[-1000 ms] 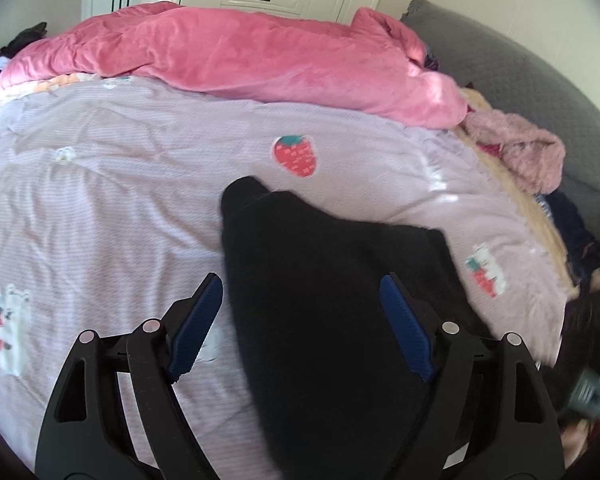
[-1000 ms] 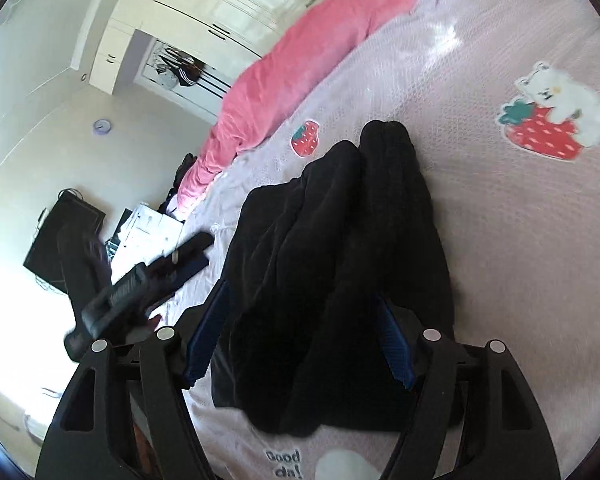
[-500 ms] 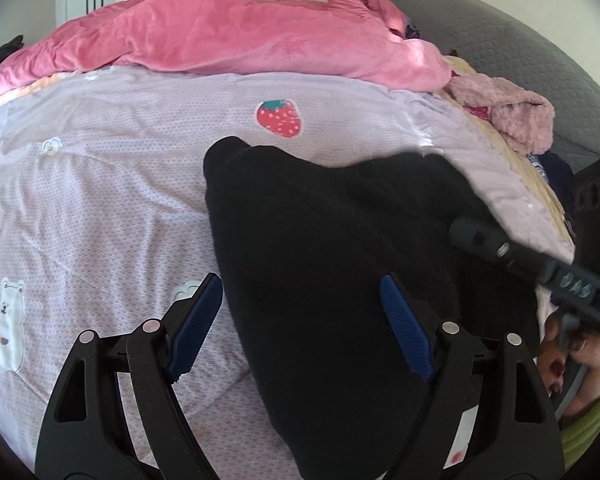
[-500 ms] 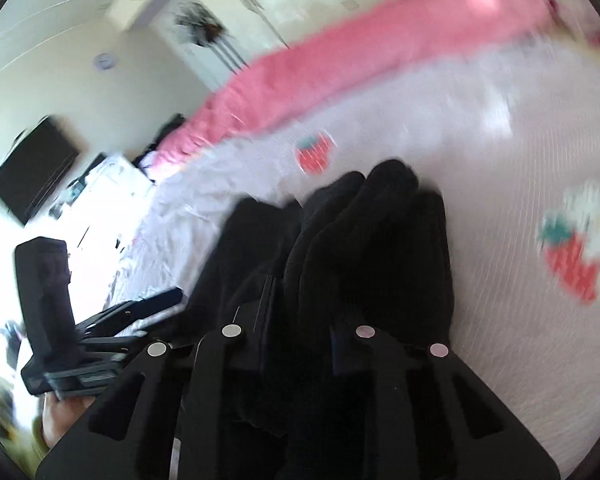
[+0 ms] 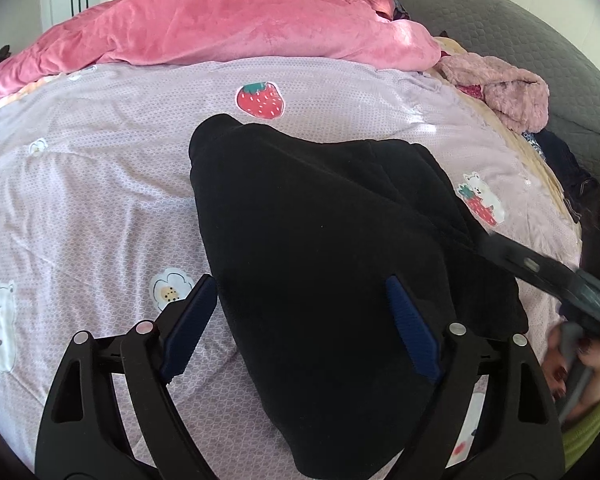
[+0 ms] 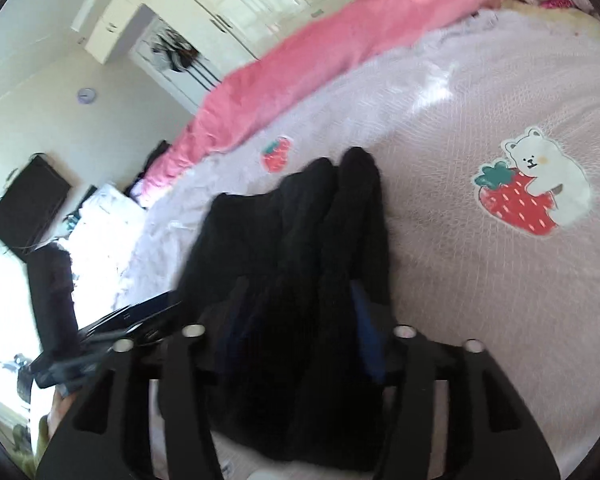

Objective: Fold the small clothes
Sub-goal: 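Fold the held side edge over the sweatshirt with the right gripper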

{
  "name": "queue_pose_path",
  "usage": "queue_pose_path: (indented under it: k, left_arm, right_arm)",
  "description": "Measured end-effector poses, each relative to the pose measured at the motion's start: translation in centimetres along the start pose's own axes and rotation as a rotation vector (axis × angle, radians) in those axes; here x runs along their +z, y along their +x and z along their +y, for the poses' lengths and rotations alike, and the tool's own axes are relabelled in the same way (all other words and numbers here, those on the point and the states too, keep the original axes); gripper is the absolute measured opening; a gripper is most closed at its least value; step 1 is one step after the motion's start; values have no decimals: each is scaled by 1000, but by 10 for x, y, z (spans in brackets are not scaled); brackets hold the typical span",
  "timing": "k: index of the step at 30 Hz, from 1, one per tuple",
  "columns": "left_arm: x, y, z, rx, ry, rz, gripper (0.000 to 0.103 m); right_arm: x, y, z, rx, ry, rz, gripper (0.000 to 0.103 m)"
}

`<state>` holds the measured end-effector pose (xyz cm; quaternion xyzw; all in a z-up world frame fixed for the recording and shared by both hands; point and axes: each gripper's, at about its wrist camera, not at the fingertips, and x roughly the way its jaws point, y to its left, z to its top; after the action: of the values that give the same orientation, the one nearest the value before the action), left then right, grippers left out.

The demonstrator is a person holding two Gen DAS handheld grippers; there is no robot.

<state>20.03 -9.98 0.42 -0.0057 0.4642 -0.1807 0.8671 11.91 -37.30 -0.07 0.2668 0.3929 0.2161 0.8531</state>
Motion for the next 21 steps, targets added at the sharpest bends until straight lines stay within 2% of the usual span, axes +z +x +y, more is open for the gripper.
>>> queue_pose_path:
  k: [2, 5, 6, 7, 8, 9, 13, 17, 19, 21]
  left_arm:
    - [-1, -1, -1, 1, 1, -2, 79]
    - [-2, -5, -3, 2, 3, -5, 79]
    - [-3, -7, -4, -3, 4, -7, 79]
    - [-4, -8, -6, -9, 9, -7, 79]
    - [-5, -9, -6, -10, 13, -6, 79]
    - [-7, -11, -8, -10, 20, -8, 79]
    - [-14, -16, -11, -19, 32, -10, 79]
    - [-19, -14, -12, -13, 47, 5, 84]
    - [-20, -16, -11, -17, 43, 4, 85]
    - [-21, -19, -8, -19, 38, -2, 86]
  right_arm:
    - [-7, -7, 6, 0, -10, 1, 62]
    - [-19, -9, 12, -9, -19, 23, 63]
    - [-23, -8, 13, -17, -28, 36, 55]
    - [-26, -6, 16, -27, -43, 38, 41]
    - [-29, -7, 15, -34, -56, 35, 19]
    - [-29, -8, 16, -42, -60, 38, 17]
    - [-33, -10, 6, -43, -21, 18, 17]
    - [-42, 0, 2, -95, -32, 24, 18]
    - [-43, -2, 4, -98, -20, 10, 22]
    - [-44, -6, 10, -114, -27, -2, 35]
